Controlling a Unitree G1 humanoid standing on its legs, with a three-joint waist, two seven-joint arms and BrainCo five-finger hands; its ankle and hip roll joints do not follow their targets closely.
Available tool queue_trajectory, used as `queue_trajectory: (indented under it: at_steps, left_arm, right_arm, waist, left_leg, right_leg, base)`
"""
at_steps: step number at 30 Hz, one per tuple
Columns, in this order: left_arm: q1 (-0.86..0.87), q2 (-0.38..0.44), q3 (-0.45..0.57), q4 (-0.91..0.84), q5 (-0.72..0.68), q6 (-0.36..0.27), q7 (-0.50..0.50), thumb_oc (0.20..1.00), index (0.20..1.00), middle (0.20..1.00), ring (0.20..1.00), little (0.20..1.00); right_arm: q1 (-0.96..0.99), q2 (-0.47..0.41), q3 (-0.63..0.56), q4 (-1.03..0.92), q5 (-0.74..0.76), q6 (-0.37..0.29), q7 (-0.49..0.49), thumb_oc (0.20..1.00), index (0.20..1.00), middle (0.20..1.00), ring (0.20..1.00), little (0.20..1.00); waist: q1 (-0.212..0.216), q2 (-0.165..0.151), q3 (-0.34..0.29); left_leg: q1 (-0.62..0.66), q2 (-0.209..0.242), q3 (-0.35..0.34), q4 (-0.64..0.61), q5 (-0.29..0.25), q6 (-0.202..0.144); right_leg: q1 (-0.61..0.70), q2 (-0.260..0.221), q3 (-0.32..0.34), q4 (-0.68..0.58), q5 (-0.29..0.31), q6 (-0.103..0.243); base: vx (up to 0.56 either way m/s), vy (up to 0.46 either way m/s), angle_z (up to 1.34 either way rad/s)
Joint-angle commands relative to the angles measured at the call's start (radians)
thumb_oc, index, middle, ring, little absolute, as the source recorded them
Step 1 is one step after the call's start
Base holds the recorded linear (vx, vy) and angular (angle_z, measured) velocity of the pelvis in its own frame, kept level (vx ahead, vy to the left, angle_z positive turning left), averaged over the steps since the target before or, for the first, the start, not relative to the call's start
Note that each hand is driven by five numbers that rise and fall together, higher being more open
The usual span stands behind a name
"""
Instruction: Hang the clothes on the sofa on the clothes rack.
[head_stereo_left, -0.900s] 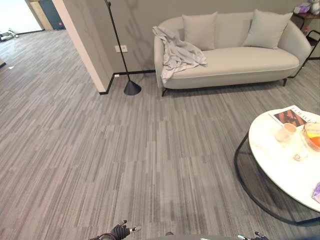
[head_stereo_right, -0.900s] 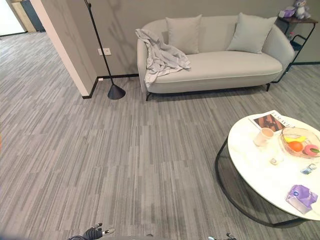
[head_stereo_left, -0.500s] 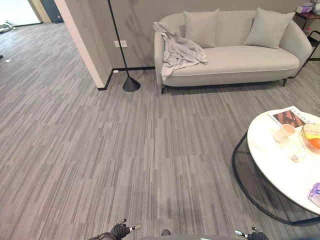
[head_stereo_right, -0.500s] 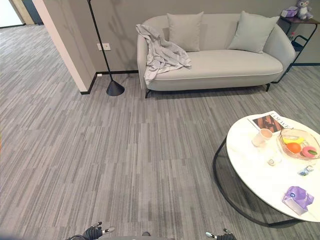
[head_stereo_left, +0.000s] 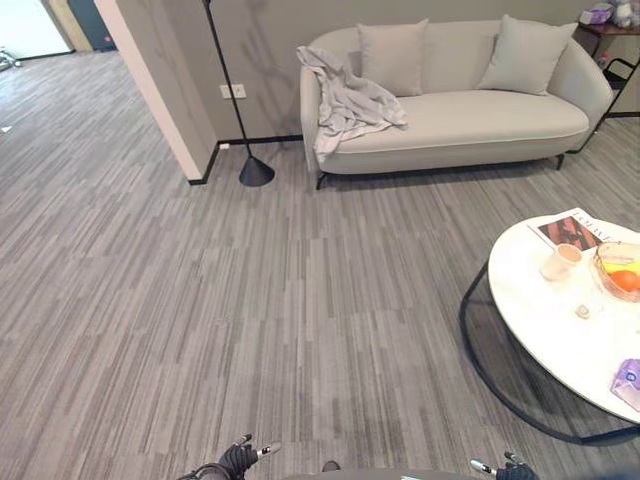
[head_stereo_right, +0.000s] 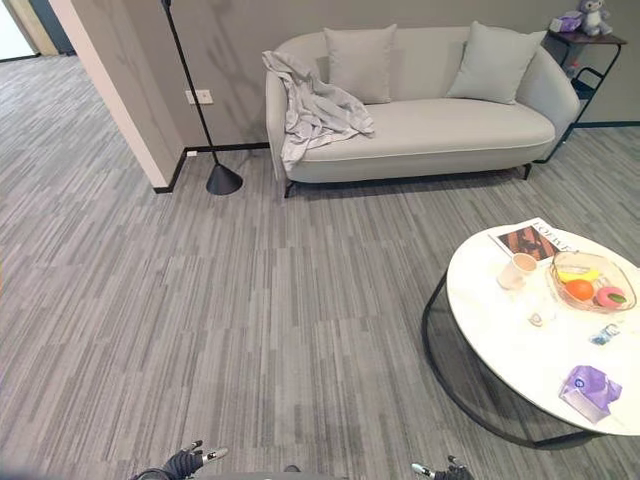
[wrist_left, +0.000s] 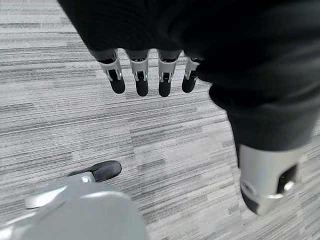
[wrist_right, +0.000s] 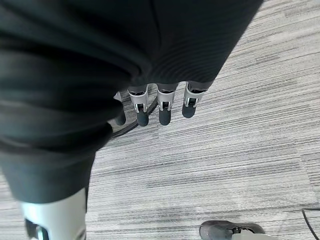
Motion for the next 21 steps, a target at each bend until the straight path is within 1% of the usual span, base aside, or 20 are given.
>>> queue_trajectory:
  at_steps: [1,2,3,4,5,6,7,9,10,11,12,13,14,15,17,18,19,20,21]
  left_arm:
    - [-0.081,0.018,0.02,0.001,-0.065,-0.006,0.01,1.0,1.0,1.0,1.0,1.0]
    - [-0.081,0.018,0.02,0.001,-0.065,-0.006,0.01,1.0,1.0,1.0,1.0,1.0]
    - [-0.102,0.011,0.006,-0.07,-0.132,-0.006,0.024,1.0,1.0,1.0,1.0,1.0]
    - [-0.102,0.011,0.006,-0.07,-0.132,-0.006,0.024,1.0,1.0,1.0,1.0,1.0]
    - [-0.105,0.005,0.004,-0.062,-0.137,-0.007,0.025,1.0,1.0,1.0,1.0,1.0]
    - [-0.104,-0.001,0.004,-0.06,-0.141,-0.008,0.027,1.0,1.0,1.0,1.0,1.0]
    - [-0.101,-0.006,0.002,-0.058,-0.141,-0.009,0.027,1.0,1.0,1.0,1.0,1.0]
    - [-0.101,-0.006,0.001,-0.058,-0.141,-0.009,0.027,1.0,1.0,1.0,1.0,1.0]
    - [-0.088,-0.017,-0.004,-0.043,-0.118,-0.009,0.023,1.0,1.0,1.0,1.0,1.0]
    - [-0.085,-0.017,-0.002,-0.036,-0.112,-0.012,0.025,1.0,1.0,1.0,1.0,1.0]
    - [-0.081,-0.019,0.0,-0.031,-0.107,-0.015,0.027,1.0,1.0,1.0,1.0,1.0]
    - [-0.081,-0.019,0.0,-0.031,-0.106,-0.015,0.027,1.0,1.0,1.0,1.0,1.0]
    - [-0.071,-0.024,0.013,-0.015,-0.099,-0.018,0.026,1.0,1.0,1.0,1.0,1.0]
    - [-0.062,-0.023,0.028,-0.004,-0.099,-0.016,0.022,1.0,1.0,1.0,1.0,1.0]
    - [-0.048,-0.026,0.041,0.015,-0.09,-0.015,0.022,1.0,1.0,1.0,1.0,1.0]
    - [-0.039,-0.027,0.053,0.024,-0.09,-0.016,0.023,1.0,1.0,1.0,1.0,1.0]
    - [-0.035,-0.023,0.061,0.031,-0.087,-0.013,0.02,1.0,1.0,1.0,1.0,1.0]
    - [-0.027,-0.018,0.067,0.032,-0.09,-0.013,0.019,1.0,1.0,1.0,1.0,1.0]
    - [-0.027,-0.014,0.072,0.027,-0.095,-0.012,0.017,1.0,1.0,1.0,1.0,1.0]
  right_arm:
    - [-0.011,-0.049,-0.03,-0.05,0.001,-0.03,-0.031,1.0,1.0,1.0,1.0,1.0]
    - [-0.011,-0.049,-0.03,-0.051,0.001,-0.03,-0.031,1.0,1.0,1.0,1.0,1.0]
    - [-0.015,-0.075,-0.023,-0.079,0.011,-0.03,-0.05,1.0,1.0,1.0,1.0,1.0]
    - [-0.015,-0.075,-0.023,-0.079,0.011,-0.03,-0.05,1.0,1.0,1.0,1.0,1.0]
    - [-0.016,-0.075,-0.02,-0.077,0.013,-0.025,-0.052,1.0,1.0,1.0,1.0,1.0]
    - [-0.017,-0.074,-0.022,-0.079,0.018,-0.023,-0.054,1.0,1.0,1.0,1.0,1.0]
    - [-0.019,-0.074,-0.023,-0.084,0.027,-0.025,-0.056,1.0,1.0,1.0,1.0,1.0]
    - [-0.018,-0.074,-0.023,-0.084,0.027,-0.025,-0.056,1.0,1.0,1.0,1.0,1.0]
    - [-0.038,-0.069,-0.003,-0.084,0.028,-0.03,-0.058,1.0,1.0,1.0,1.0,1.0]
    - [-0.045,-0.071,0.004,-0.084,0.03,-0.033,-0.062,1.0,1.0,1.0,1.0,1.0]
    - [-0.056,-0.071,0.011,-0.083,0.032,-0.035,-0.065,1.0,1.0,1.0,1.0,1.0]
    - [-0.056,-0.071,0.012,-0.083,0.032,-0.035,-0.065,1.0,1.0,1.0,1.0,1.0]
    - [-0.061,-0.064,0.015,-0.08,0.025,-0.031,-0.062,1.0,1.0,1.0,1.0,1.0]
    - [-0.057,-0.06,0.02,-0.085,0.011,-0.03,-0.053,1.0,1.0,1.0,1.0,1.0]
    - [-0.041,-0.051,0.022,-0.086,-0.009,-0.029,-0.042,1.0,1.0,1.0,1.0,1.0]
    - [-0.041,-0.05,0.021,-0.074,-0.017,-0.028,-0.038,1.0,1.0,1.0,1.0,1.0]
    - [-0.041,-0.047,0.018,-0.065,-0.029,-0.024,-0.027,1.0,1.0,1.0,1.0,1.0]
    - [-0.042,-0.044,0.017,-0.044,-0.036,-0.023,-0.02,1.0,1.0,1.0,1.0,1.0]
    - [-0.052,-0.048,0.019,-0.037,-0.048,-0.02,-0.017,1.0,1.0,1.0,1.0,1.0]
  waist:
    - [0.013,-0.034,0.056]
    - [0.013,-0.034,0.055]
    - [0.035,-0.042,0.139]
    - [0.033,-0.041,0.138]
    - [0.036,-0.041,0.139]
    - [0.042,-0.041,0.136]
    - [0.05,-0.039,0.131]
    - [0.052,-0.041,0.132]
    - [0.08,-0.012,0.114]
    - [0.089,-0.007,0.112]
    - [0.097,-0.003,0.11]
    - [0.098,-0.006,0.111]
    - [0.108,0.004,0.094]
    - [0.114,0.007,0.075]
    - [0.116,0.002,0.041]
    - [0.125,-0.012,0.025]
    - [0.128,-0.028,0.011]
    - [0.139,-0.042,-0.002]
    - [0.146,-0.044,-0.007]
  left_leg:
    - [-0.067,0.1,-0.047,0.231,-0.087,-0.119]
    - [-0.069,0.1,-0.047,0.232,-0.088,-0.119]
    - [-0.296,0.097,-0.104,0.535,0.023,-0.11]
    - [-0.3,0.097,-0.106,0.539,0.021,-0.11]
    - [-0.331,0.088,-0.101,0.537,0.011,-0.101]
    - [-0.362,0.072,-0.092,0.51,0.002,-0.096]
    - [-0.386,0.058,-0.077,0.457,-0.006,-0.092]
    - [-0.382,0.056,-0.074,0.455,-0.007,-0.091]
    - [-0.378,0.058,-0.03,0.2,0.081,-0.095]
    - [-0.387,0.056,-0.015,0.132,0.105,-0.098]
    - [-0.409,0.052,0.004,0.082,0.116,-0.102]
    - [-0.404,0.049,0.007,0.077,0.118,-0.101]
    - [-0.431,0.052,0.06,0.019,0.139,-0.109]
    - [-0.413,0.051,0.079,0.0,0.138,-0.1]
    - [-0.388,0.026,0.055,0.0,0.182,-0.081]
    - [-0.377,0.004,0.033,0.008,0.181,-0.075]
    - [-0.356,-0.012,0.017,0.013,0.167,-0.067]
    - [-0.339,-0.025,0.013,0.024,0.153,-0.057]
    - [-0.322,-0.031,0.008,0.031,0.137,-0.048]
  right_leg:
    - [-0.055,-0.037,0.034,0.043,0.015,0.062]
    - [-0.056,-0.037,0.033,0.043,0.015,0.062]
    - [-0.047,-0.024,0.012,0.054,0.009,0.03]
    - [-0.048,-0.023,0.01,0.055,0.009,0.03]
    - [-0.046,-0.025,0.01,0.055,0.002,0.03]
    - [-0.037,-0.024,0.012,0.049,-0.003,0.032]
    - [-0.028,-0.022,0.019,0.04,-0.011,0.036]
    - [-0.025,-0.024,0.021,0.039,-0.012,0.037]
    - [0.017,0.007,0.06,0.005,-0.037,0.041]
    - [0.028,0.013,0.072,0.002,-0.047,0.041]
    - [0.046,0.015,0.084,0.001,-0.067,0.04]
    - [0.049,0.011,0.085,0.001,-0.069,0.041]
    - [0.088,0.01,0.108,0.001,-0.101,0.044]
    - [0.101,0.006,0.116,0.001,-0.109,0.05]
    - [0.125,-0.018,0.133,0.001,-0.123,0.058]
    - [0.134,-0.041,0.144,0.019,-0.127,0.071]
    - [0.134,-0.066,0.146,0.051,-0.126,0.087]
    - [0.13,-0.092,0.152,0.104,-0.098,0.107]
    - [0.101,-0.107,0.16,0.167,-0.055,0.124]
  base:
    - [-0.1,-0.122,0.04]
    - [-0.17,-0.298,-0.04]
    - [-0.12,-0.242,-0.09]
    - [-0.08,-0.256,-0.02]
    - [0.09,-0.027,0.12]
    - [0.18,-0.027,0.2]
    - [0.16,-0.011,0.02]
    - [0.2,0.042,-0.1]
    - [0.43,0.092,-0.32]
    - [0.55,0.119,-0.33]
    - [0.25,0.042,-0.5]
    - [0.44,0.11,-0.56]
    - [0.49,0.142,-0.65]
    - [0.66,0.206,-0.27]
    - [0.55,0.193,-0.29]
    - [0.58,0.175,-0.65]
    - [0.59,0.156,-0.59]
    - [0.5,0.127,-0.38]
    - [0.48,0.13,-0.35]
